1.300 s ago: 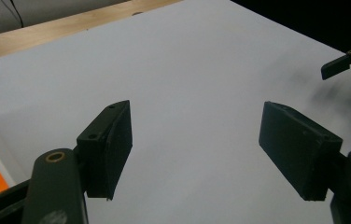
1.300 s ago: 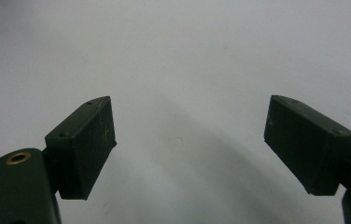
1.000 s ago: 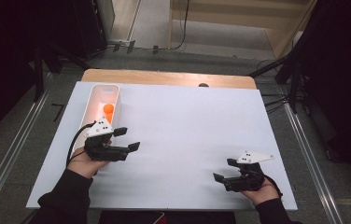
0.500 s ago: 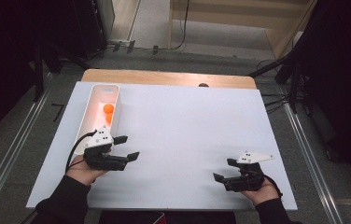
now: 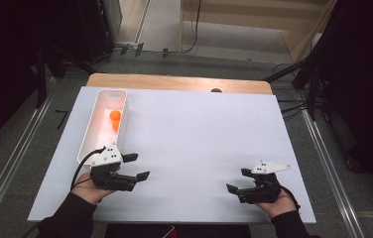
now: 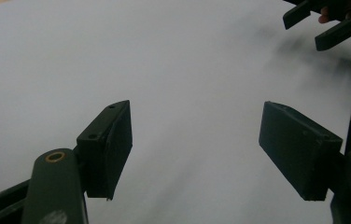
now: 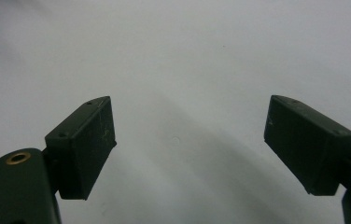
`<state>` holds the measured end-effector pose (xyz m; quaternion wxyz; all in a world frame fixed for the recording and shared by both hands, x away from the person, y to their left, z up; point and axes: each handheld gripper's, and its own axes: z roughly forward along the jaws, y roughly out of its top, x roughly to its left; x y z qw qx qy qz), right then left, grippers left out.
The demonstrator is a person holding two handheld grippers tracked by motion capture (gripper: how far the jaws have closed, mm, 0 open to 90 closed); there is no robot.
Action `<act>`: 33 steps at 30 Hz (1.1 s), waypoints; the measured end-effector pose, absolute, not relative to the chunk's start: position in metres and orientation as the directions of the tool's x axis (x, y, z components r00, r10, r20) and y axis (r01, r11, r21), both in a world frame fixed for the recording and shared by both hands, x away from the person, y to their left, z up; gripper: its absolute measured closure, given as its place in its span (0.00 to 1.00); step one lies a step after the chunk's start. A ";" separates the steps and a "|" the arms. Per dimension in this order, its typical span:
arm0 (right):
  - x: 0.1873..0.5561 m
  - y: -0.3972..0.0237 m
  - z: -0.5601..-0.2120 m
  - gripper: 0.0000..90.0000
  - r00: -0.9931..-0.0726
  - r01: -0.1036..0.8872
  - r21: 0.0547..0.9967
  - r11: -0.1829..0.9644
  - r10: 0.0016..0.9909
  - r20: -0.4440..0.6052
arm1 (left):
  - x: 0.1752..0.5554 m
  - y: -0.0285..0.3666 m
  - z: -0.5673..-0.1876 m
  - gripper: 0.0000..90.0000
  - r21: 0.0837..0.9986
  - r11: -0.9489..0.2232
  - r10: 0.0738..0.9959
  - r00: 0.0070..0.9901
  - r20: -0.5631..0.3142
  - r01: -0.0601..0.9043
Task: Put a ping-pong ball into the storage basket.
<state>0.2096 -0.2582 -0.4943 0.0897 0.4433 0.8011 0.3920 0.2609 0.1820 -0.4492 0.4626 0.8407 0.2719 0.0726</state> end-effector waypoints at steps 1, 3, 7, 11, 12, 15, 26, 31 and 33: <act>0.210 -0.258 -0.494 0.17 -0.591 0.640 0.707 0.299 0.781 0.204 | 0.260 0.182 -0.451 0.29 0.818 -0.422 0.525 0.841 -0.132 0.392; 0.210 -0.258 -0.494 0.17 -0.590 0.641 0.707 0.298 0.781 0.205 | 0.258 0.182 -0.452 0.29 0.816 -0.424 0.523 0.842 -0.133 0.393; 0.210 -0.258 -0.494 0.17 -0.590 0.642 0.707 0.298 0.781 0.206 | 0.255 0.181 -0.455 0.29 0.816 -0.432 0.511 0.849 -0.130 0.385; 0.210 -0.258 -0.495 0.17 -0.591 0.641 0.707 0.299 0.780 0.206 | 0.254 0.182 -0.458 0.29 0.810 -0.433 0.500 0.853 -0.149 0.396; 0.210 -0.258 -0.495 0.17 -0.590 0.641 0.707 0.298 0.781 0.205 | 0.254 0.183 -0.459 0.29 0.810 -0.431 0.500 0.852 -0.153 0.398; 0.210 -0.258 -0.495 0.17 -0.590 0.641 0.707 0.299 0.781 0.205 | 0.253 0.184 -0.461 0.29 0.805 -0.437 0.502 0.851 -0.152 0.402; 0.210 -0.259 -0.495 0.17 -0.590 0.642 0.706 0.298 0.780 0.208 | 0.251 0.186 -0.471 0.29 0.778 -0.466 0.512 0.846 -0.150 0.421; 0.210 -0.259 -0.495 0.17 -0.593 0.638 0.709 0.301 0.779 0.203 | 0.250 0.187 -0.474 0.29 0.770 -0.473 0.519 0.842 -0.149 0.428; 0.210 -0.259 -0.495 0.17 -0.593 0.638 0.708 0.301 0.779 0.204 | 0.250 0.188 -0.475 0.29 0.765 -0.483 0.515 0.844 -0.145 0.426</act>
